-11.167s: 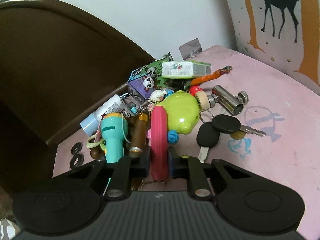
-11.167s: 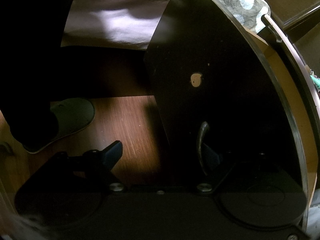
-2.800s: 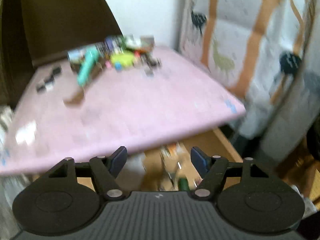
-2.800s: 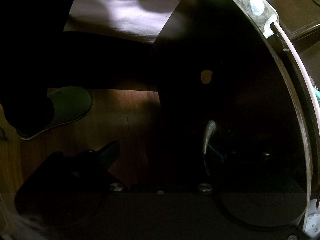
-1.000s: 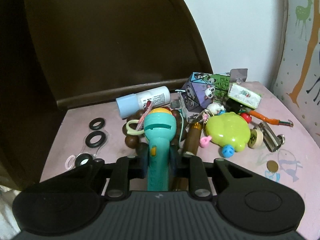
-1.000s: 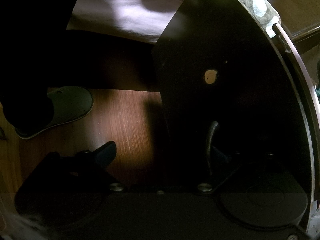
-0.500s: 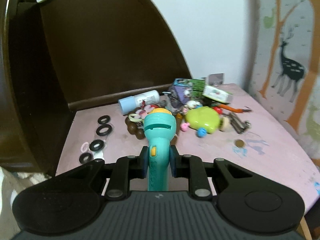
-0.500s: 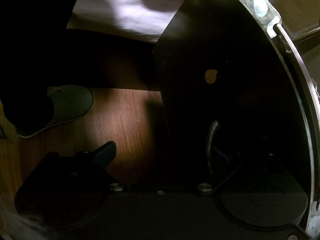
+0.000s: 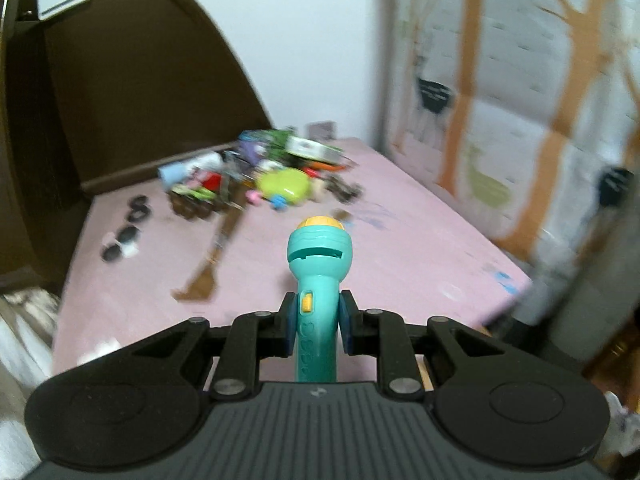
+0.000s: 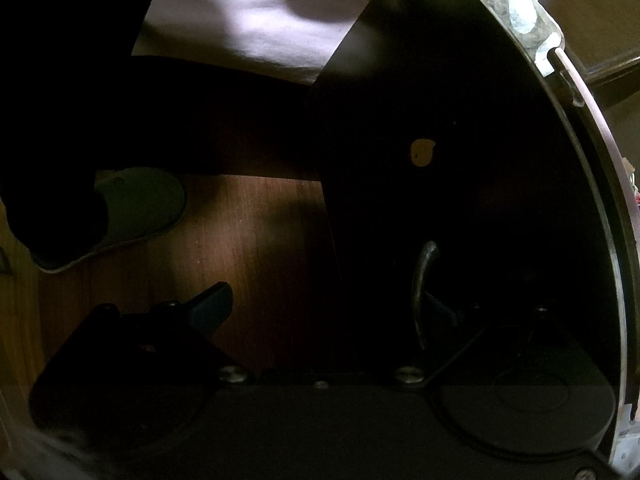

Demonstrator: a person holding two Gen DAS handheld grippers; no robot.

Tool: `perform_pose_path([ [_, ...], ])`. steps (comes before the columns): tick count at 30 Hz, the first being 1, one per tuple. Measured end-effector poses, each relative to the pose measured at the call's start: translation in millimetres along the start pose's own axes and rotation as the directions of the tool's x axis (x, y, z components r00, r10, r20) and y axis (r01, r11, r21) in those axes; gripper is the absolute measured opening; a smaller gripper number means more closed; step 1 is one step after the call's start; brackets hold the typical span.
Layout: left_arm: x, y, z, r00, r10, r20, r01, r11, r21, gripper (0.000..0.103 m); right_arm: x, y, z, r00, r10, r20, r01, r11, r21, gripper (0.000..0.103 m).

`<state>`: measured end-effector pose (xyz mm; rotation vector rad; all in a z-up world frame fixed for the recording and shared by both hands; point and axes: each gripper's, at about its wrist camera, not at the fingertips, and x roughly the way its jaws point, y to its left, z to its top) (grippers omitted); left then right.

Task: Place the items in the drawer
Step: 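Carry the teal flashlight into the open drawer and open the left tool, then move the left tool back over the item pile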

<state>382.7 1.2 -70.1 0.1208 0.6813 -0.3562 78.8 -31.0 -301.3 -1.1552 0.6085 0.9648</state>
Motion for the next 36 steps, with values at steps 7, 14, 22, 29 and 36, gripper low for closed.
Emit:
perform_pose_path([
  [7, -0.4, -41.8, -55.2, 0.988, -0.105, -0.115, 0.111, 0.993, 0.046, 0.020, -0.2, 0.0, -1.0, 1.000, 0.000, 0.001, 0.000, 1.000, 0.001, 0.099],
  [14, 36.7, -63.8, -98.5, 0.946, -0.142, -0.293, 0.171, 0.982, 0.077, 0.020, -0.1, 0.0, -1.5, 1.000, -0.002, 0.001, 0.002, 1.000, 0.002, 0.099],
  [22, 89.5, -75.6, -112.9, 0.894, -0.122, -0.432, 0.176, 0.980, 0.088, 0.020, 0.4, 0.0, -2.1, 1.000, -0.003, 0.002, 0.003, 1.000, -0.003, 0.100],
  [29, 117.6, -77.6, -121.8, 0.866, -0.121, -0.484, 0.161, 0.986, 0.041, 0.020, -0.2, -1.0, -2.0, 1.000, -0.001, 0.003, 0.001, 1.000, -0.006, 0.100],
  [36, 125.7, -77.2, -125.6, 0.865, -0.100, -0.492, 0.135, 0.990, 0.036, 0.032, -0.4, -2.2, -2.4, 1.000, 0.002, 0.003, -0.001, 1.000, -0.008, 0.099],
])
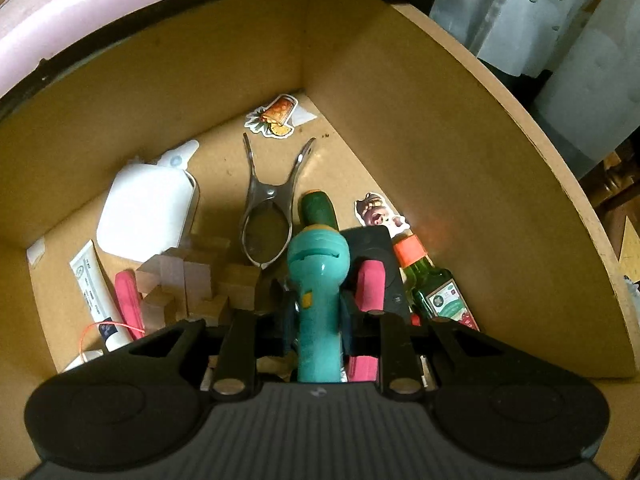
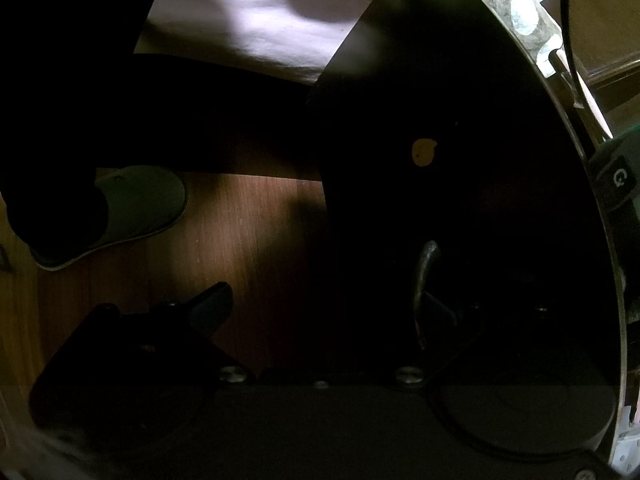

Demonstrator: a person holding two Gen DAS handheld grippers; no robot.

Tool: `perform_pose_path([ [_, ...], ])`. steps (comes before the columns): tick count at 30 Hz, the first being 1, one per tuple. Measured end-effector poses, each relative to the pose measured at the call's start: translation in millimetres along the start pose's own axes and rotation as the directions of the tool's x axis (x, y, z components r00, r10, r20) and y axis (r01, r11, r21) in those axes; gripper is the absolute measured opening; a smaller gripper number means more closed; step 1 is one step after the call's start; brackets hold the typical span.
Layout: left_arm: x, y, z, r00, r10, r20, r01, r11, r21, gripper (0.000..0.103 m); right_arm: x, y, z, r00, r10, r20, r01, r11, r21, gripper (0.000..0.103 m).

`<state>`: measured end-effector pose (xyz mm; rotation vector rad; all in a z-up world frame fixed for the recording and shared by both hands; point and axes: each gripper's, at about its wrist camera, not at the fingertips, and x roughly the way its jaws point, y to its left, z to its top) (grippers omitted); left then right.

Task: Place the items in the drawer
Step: 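Move the left tool back over the item pile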

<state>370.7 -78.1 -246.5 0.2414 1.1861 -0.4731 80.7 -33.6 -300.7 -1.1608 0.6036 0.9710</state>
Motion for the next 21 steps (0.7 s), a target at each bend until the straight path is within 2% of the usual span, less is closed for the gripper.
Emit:
perform_pose_path([
  [1, -2.2, 0.5, 0.1, 1.000, 0.007, 0.011, -0.007, 1.000, -0.004, 0.048, -0.1, -0.1, 0.0, 1.000, 0.000, 0.000, 0.000, 1.000, 0.000, 0.099],
  [2, -4.8, 1.1, 0.5, 1.000, 0.007, 0.020, -0.006, 1.000, -0.011, 0.057, -0.2, -0.1, -0.1, 1.000, 0.000, 0.000, 0.000, 1.000, 0.000, 0.099],
  [8, -31.7, 7.9, 1.4, 0.998, 0.009, 0.069, -0.004, 0.997, -0.077, 0.059, -0.2, -0.1, -0.8, 1.000, 0.000, 0.000, 0.000, 1.000, 0.000, 0.099],
  [13, -67.5, 6.6, 1.1, 0.991, -0.047, 0.128, 0.062, 0.991, -0.119, 0.061, -0.7, -0.4, -1.0, 1.000, 0.000, 0.000, 0.000, 1.000, -0.001, 0.099],
  [15, -82.3, 1.5, 1.3, 0.987, -0.073, 0.142, 0.088, 0.991, -0.104, 0.067, -0.7, -0.4, -0.8, 1.000, 0.000, 0.000, 0.000, 1.000, -0.001, 0.099],
  [21, -125.8, -8.0, 14.4, 0.965, -0.052, 0.258, 0.071, 0.995, -0.065, 0.067, -0.6, -0.5, -0.8, 1.000, 0.000, 0.000, 0.000, 1.000, 0.000, 0.099],
])
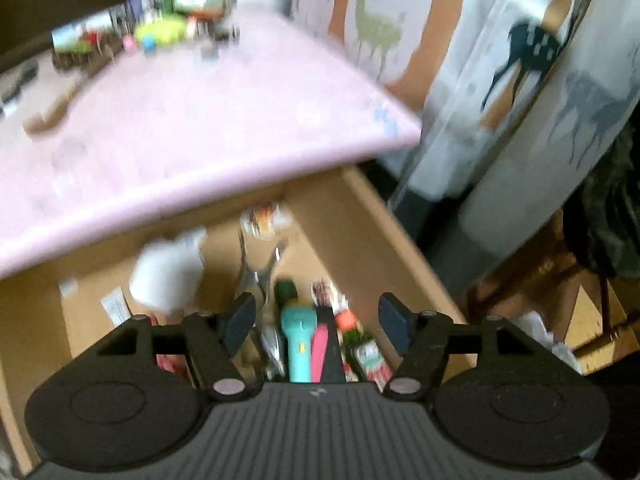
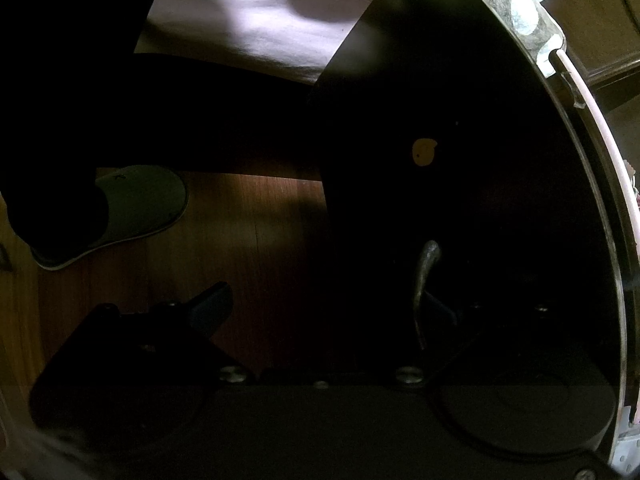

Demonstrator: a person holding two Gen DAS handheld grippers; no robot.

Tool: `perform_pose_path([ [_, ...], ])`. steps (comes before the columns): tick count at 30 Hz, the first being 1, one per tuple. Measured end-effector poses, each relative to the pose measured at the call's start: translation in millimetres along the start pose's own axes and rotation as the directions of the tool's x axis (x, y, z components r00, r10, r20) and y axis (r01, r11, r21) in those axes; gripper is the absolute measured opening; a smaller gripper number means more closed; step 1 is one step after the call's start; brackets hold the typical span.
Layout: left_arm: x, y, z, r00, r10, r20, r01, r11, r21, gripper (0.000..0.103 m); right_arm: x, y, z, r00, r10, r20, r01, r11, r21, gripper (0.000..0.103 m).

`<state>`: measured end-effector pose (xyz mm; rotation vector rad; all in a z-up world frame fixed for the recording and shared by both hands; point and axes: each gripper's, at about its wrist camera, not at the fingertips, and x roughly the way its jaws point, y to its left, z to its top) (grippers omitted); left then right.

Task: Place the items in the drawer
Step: 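Move the left tool back over the item pile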

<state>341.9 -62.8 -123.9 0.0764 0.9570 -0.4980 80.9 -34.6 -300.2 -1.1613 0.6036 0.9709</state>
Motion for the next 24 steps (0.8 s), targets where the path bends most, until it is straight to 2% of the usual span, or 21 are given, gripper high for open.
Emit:
perform_pose_path([
  [6, -10.2, 4.2, 30.2, 0.990, 0.047, 0.131, -0.046, 0.999, -0.011, 0.067, -0.5, 1.0, 0.1, 1.000, -0.001, 0.000, 0.001, 1.000, 0.001, 0.099],
  [16, 14.2, 22.1, 78.5, 0.961, 0.131, 0.243, -0.125, 0.991, -0.039, 0.067, -1.5, 0.7, -1.1, 1.000, 0.000, 0.003, 0.000, 1.000, 0.001, 0.100],
  [21, 39.5, 30.0, 108.4, 0.955, 0.143, 0.262, -0.132, 0.990, -0.057, 0.067, -2.1, 0.6, -1.8, 1.000, 0.000, 0.004, 0.000, 1.000, 0.001, 0.100],
  [24, 55.4, 33.1, 125.2, 0.947, 0.172, 0.270, -0.163, 0.985, -0.054, 0.067, -2.2, 0.4, -1.8, 1.000, 0.000, 0.004, 0.000, 1.000, 0.002, 0.100],
])
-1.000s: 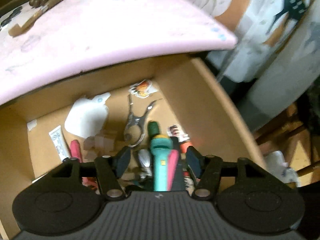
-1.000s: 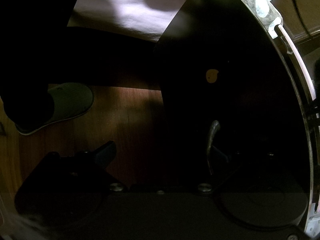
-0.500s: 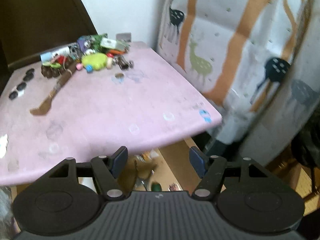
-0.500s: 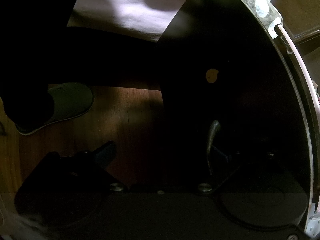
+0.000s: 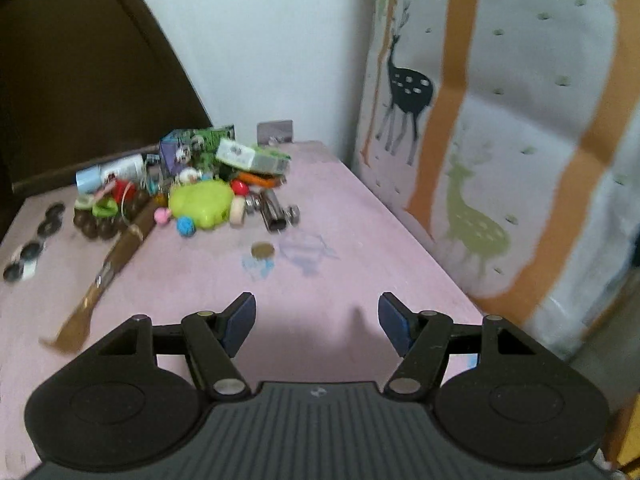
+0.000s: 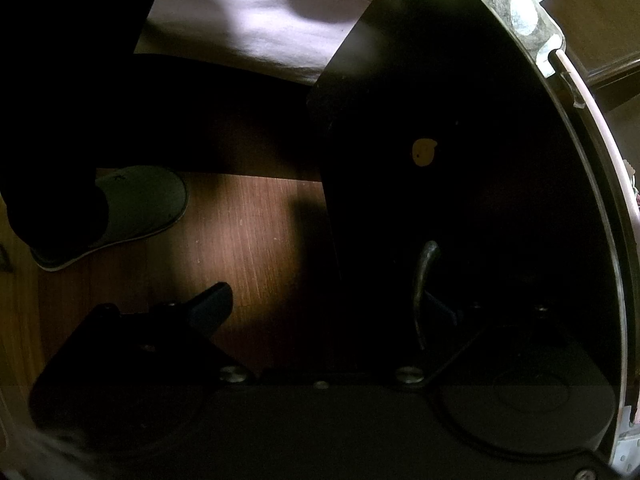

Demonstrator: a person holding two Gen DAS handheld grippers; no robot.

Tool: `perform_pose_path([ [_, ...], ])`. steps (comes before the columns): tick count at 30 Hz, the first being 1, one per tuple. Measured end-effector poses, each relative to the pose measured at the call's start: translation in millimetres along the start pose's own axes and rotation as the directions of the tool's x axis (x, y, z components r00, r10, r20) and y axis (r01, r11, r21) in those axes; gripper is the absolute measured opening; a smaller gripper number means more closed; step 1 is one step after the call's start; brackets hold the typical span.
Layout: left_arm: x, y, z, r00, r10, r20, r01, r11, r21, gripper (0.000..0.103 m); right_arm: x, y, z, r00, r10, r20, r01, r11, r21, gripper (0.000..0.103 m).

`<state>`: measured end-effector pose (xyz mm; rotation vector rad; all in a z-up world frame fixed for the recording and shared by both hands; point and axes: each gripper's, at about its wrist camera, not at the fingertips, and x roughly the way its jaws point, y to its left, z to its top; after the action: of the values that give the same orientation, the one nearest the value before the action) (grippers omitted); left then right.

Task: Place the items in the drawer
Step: 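Move the left tool back over the item pile, then grasp the silver metal cylinder with the left tool and lift it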

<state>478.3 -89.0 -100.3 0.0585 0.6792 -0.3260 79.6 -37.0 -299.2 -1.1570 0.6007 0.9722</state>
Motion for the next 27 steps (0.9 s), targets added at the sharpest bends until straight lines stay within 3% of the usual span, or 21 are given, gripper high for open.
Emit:
perform_pose_path([
  [12, 65.2, 5.7, 38.6, 0.998, 0.070, 0.005, -0.070, 0.997, -0.039, 0.064, -1.0, 0.3, -0.6, 1.000, 0.001, 0.005, -0.001, 1.000, -0.003, 0.100],
  [21, 94.8, 12.9, 49.2, 0.995, 0.103, -0.002, -0.103, 0.991, -0.084, 0.052, -2.4, 0.3, 1.0, 1.000, -0.002, 0.003, 0.002, 1.000, 0.004, 0.100],
  [27, 109.3, 9.5, 50.2, 0.988, 0.151, -0.028, -0.153, 0.986, -0.070, 0.037, -2.6, 0.9, -0.2, 1.000, -0.002, 0.006, 0.002, 1.000, 0.002, 0.100],
])
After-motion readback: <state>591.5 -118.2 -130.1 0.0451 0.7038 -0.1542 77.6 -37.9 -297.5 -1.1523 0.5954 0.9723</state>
